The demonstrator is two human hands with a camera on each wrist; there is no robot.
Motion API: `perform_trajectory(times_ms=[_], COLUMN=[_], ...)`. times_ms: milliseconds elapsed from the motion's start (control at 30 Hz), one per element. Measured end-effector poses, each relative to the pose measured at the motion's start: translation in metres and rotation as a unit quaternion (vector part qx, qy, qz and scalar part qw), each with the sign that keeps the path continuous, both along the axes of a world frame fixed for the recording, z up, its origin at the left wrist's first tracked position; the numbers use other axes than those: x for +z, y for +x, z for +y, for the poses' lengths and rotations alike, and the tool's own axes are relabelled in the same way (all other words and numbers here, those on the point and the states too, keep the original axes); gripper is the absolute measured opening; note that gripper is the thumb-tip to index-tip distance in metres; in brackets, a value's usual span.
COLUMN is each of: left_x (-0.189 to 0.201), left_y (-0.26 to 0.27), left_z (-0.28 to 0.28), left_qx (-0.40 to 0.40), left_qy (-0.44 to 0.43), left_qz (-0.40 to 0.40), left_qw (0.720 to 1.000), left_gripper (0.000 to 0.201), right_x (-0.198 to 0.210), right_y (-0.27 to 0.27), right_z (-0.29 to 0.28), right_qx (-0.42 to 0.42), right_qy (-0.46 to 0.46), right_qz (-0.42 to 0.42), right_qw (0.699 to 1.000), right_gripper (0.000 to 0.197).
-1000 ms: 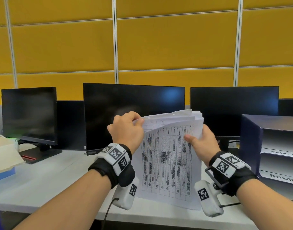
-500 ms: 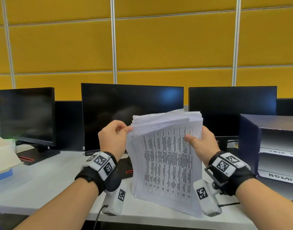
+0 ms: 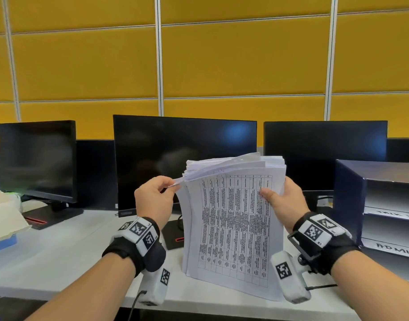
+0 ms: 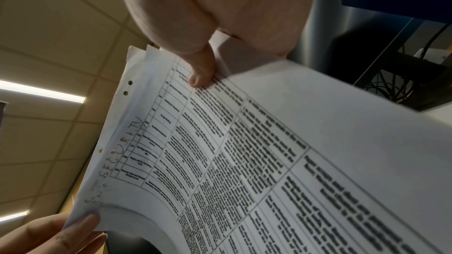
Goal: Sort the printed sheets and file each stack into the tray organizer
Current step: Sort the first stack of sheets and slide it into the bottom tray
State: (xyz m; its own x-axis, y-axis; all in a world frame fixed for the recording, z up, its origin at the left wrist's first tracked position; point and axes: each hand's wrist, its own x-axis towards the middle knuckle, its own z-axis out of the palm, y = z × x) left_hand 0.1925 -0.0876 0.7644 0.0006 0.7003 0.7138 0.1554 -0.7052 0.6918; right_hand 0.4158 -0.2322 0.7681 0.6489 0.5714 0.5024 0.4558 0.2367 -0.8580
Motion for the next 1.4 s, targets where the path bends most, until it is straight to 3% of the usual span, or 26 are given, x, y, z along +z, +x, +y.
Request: perform_trajectory(times_ms=[300, 467, 733, 900, 1067, 1167, 1400], left_x=[-0.008, -0.006, -0.009, -0.008, -0.01, -0.009, -0.005], left_y=[-0.002, -0.002, -0.002, 0.001, 0.001, 0.002, -0.003], left_z=[0.001, -0.002, 0.008, 0.004, -0.001, -0.005, 0.005], left_qx=[-0.079, -0.13, -0.123, -0.137, -0.133, -0.085, -0.108], left_qy=[0.019, -0.018, -0.084, -0.063, -0.003, 0.044, -0.059], left_qz=[0.027, 0.037, 0.016, 0.012, 0.078, 0.105, 0.012], left_qw=[0.996, 0.991, 0.989, 0.988, 0.988, 0.99, 0.992], left_gripper=[0.03, 0.015, 0.013, 0.017, 0.03, 0.018, 0.017], right_x=[-0.001, -0.002, -0.004, -0.005, -0.007, -0.007, -0.006], right_y=[0.002, 0.004, 0.008, 0.011, 0.013, 0.013, 0.011], right_z=[0.001, 0.001, -0.002, 0.0, 0.002, 0.003, -0.001], right_qx=[-0.009, 0.0, 0.02, 0.02, 0.005, 0.0, -0.001], right_qy=[0.012, 0.011, 0.007, 0.006, 0.011, 0.007, 0.004], right_qz=[0.01, 0.005, -0.013, -0.006, -0.005, 0.0, -0.001], right_qw=[1.0, 1.0, 1.0, 1.0, 1.0, 1.0, 1.0], right_gripper=[0.032, 0.033, 0.033, 0.034, 0.033, 0.033, 0.034])
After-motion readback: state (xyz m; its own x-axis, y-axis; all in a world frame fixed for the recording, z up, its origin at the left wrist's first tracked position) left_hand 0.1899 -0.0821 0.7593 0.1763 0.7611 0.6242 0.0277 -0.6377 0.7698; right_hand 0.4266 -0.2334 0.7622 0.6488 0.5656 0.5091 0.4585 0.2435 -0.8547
